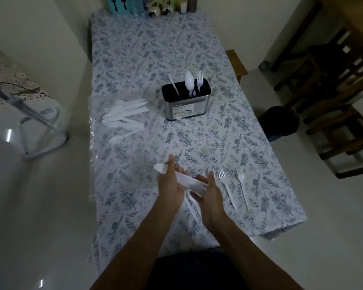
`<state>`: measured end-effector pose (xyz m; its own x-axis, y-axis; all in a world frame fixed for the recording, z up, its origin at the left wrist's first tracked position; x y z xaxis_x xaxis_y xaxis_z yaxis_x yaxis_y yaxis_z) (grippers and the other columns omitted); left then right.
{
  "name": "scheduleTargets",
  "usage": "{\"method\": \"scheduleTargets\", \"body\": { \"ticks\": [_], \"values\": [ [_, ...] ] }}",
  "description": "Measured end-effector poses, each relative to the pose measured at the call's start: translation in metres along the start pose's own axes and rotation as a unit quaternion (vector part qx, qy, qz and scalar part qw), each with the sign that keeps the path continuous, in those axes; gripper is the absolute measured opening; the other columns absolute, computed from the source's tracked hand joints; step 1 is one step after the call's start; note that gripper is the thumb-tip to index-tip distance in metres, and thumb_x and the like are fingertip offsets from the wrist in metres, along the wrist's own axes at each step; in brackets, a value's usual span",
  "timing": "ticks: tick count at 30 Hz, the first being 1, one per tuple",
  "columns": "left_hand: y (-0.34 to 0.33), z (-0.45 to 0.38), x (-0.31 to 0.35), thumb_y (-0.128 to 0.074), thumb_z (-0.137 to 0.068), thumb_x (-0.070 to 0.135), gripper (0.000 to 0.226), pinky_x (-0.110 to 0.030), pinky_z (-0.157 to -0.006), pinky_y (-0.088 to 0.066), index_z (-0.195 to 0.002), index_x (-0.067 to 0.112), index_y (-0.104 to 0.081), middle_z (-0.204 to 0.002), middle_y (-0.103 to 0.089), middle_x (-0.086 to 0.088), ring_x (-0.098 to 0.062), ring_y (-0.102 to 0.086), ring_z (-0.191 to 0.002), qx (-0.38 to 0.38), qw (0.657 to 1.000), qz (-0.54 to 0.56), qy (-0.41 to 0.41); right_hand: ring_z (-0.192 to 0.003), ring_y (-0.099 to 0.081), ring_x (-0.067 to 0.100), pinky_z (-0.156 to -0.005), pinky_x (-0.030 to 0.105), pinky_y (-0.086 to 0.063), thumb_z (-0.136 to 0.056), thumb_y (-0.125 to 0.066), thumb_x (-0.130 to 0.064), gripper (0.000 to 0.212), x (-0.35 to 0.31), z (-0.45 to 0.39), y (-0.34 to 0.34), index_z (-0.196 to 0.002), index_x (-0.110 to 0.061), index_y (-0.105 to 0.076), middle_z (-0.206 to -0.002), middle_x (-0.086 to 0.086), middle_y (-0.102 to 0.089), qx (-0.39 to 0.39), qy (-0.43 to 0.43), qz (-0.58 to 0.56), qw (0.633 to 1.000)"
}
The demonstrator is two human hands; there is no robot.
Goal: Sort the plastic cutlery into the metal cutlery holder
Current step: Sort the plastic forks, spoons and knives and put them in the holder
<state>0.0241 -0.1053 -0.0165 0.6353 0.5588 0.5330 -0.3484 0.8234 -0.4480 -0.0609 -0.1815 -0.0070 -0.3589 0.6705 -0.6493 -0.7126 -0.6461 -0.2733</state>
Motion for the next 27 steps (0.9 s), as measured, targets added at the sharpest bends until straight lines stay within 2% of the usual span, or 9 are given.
{"method": "scheduleTargets", "body": {
  "ticks": [4, 6, 8, 11, 15, 19, 22, 25, 27],
  "values": [
    [-0.009, 0.016, -0.014, -0.064, -0.097, 0.045, 0.039, -0.027, -0.051, -0.051, -0.071, 0.018, -0.055, -0.055, -0.048, 0.005, -0.011, -0.051, -0.048, -0.008, 0.994, -0.111, -0.003, -0.108, -0.068, 0.012, -0.095, 0.034, -0.053, -0.1, -0.036, -0.063, 0.054, -0.001, 0.004, -0.013, -0.121, -0.021, -0.065, -0.117, -0.001, -0.071, -0.036, 0.044, 0.176, 0.983],
    [-0.004, 0.016, -0.008, -0.06, -0.1, 0.044, 0.041, -0.026, -0.047, -0.048, -0.072, 0.015, -0.056, -0.053, -0.049, 0.003, -0.012, -0.049, -0.046, -0.031, 0.981, -0.184, -0.05, -0.108, -0.061, 0.006, -0.089, 0.028, -0.051, -0.096, -0.045, -0.064, 0.049, -0.01, -0.002, -0.003, -0.126, -0.028, -0.057, -0.12, -0.007, -0.063, 0.003, 0.145, 0.32, 0.936],
    [0.005, 0.011, -0.003, -0.06, -0.101, 0.036, 0.032, -0.026, -0.046, -0.046, -0.08, 0.013, -0.06, -0.057, -0.054, 0.002, -0.013, -0.052, -0.048, -0.06, 0.944, -0.304, -0.109, -0.092, -0.061, 0.002, -0.077, 0.023, -0.051, -0.091, -0.056, -0.064, 0.042, -0.026, -0.007, 0.007, -0.121, -0.035, -0.059, -0.104, -0.008, -0.065, 0.016, 0.239, 0.398, 0.886],
    [0.018, 0.006, -0.008, -0.062, -0.1, 0.021, 0.003, -0.024, -0.058, -0.051, -0.099, 0.02, -0.059, -0.079, -0.065, 0.002, -0.007, -0.063, -0.064, -0.144, 0.851, -0.476, -0.168, -0.067, -0.063, 0.009, -0.063, 0.029, -0.052, -0.084, -0.063, -0.067, 0.036, -0.051, -0.017, 0.007, -0.102, -0.035, -0.066, -0.081, 0.003, -0.069, -0.099, 0.213, 0.426, 0.874],
    [0.029, 0.0, -0.023, -0.06, -0.1, 0.016, 0.043, -0.028, -0.086, -0.059, -0.141, 0.019, -0.048, -0.12, -0.068, 0.001, -0.005, -0.069, -0.105, -0.246, 0.79, -0.533, -0.176, -0.065, -0.067, 0.005, -0.062, 0.023, -0.053, -0.087, -0.068, -0.058, 0.033, -0.064, -0.03, -0.003, -0.089, -0.025, -0.072, -0.076, -0.002, -0.073, -0.171, 0.198, 0.487, 0.833],
    [0.014, -0.004, -0.009, -0.055, -0.103, 0.019, 0.033, -0.048, -0.061, -0.059, -0.133, 0.017, -0.043, -0.093, -0.07, -0.01, -0.025, -0.071, -0.074, -0.227, 0.762, -0.567, -0.217, -0.056, -0.063, 0.012, -0.053, 0.028, -0.051, -0.093, -0.064, -0.047, 0.035, -0.085, -0.048, -0.015, -0.083, -0.014, -0.069, -0.069, 0.003, -0.069, -0.185, 0.275, 0.535, 0.777],
    [-0.025, -0.011, 0.03, -0.05, -0.106, 0.02, 0.028, -0.037, -0.045, -0.05, -0.131, 0.017, -0.039, -0.077, -0.062, -0.007, -0.021, -0.061, -0.055, -0.268, 0.715, -0.595, -0.252, -0.047, -0.059, 0.003, -0.044, 0.012, -0.044, -0.098, -0.062, -0.035, 0.027, -0.131, -0.061, -0.046, -0.088, -0.011, -0.071, -0.065, -0.004, -0.065, -0.207, 0.338, 0.575, 0.716],
    [-0.083, -0.036, 0.092, -0.054, -0.103, 0.02, 0.035, -0.03, -0.07, -0.059, -0.137, 0.014, -0.046, -0.108, -0.066, -0.007, -0.02, -0.069, -0.092, -0.298, 0.652, -0.622, -0.316, -0.049, -0.059, 0.004, -0.047, 0.013, -0.047, -0.096, -0.066, -0.032, 0.028, -0.197, -0.074, -0.093, -0.092, -0.004, -0.07, -0.067, -0.004, -0.063, -0.181, 0.432, 0.595, 0.653],
    [-0.121, -0.05, 0.141, -0.059, -0.101, 0.018, 0.022, -0.015, -0.075, -0.05, -0.123, 0.014, -0.057, -0.102, -0.063, 0.005, -0.001, -0.064, -0.094, -0.308, 0.607, -0.645, -0.347, -0.057, -0.059, 0.018, -0.048, 0.022, -0.043, -0.091, -0.071, -0.034, 0.039, -0.24, -0.086, -0.122, -0.085, 0.003, -0.065, -0.072, 0.007, -0.065, -0.141, 0.478, 0.592, 0.633]
  ]
}}
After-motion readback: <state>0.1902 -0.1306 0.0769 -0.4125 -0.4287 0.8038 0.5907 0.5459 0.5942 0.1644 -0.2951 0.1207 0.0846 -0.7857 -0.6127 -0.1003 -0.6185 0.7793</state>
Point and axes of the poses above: each hand's wrist, its own z-axis away from the middle knuckle, its own y-axis out of the back of the hand, x = y × z, the point moved 1 cm from there along -z, towards the middle knuckle
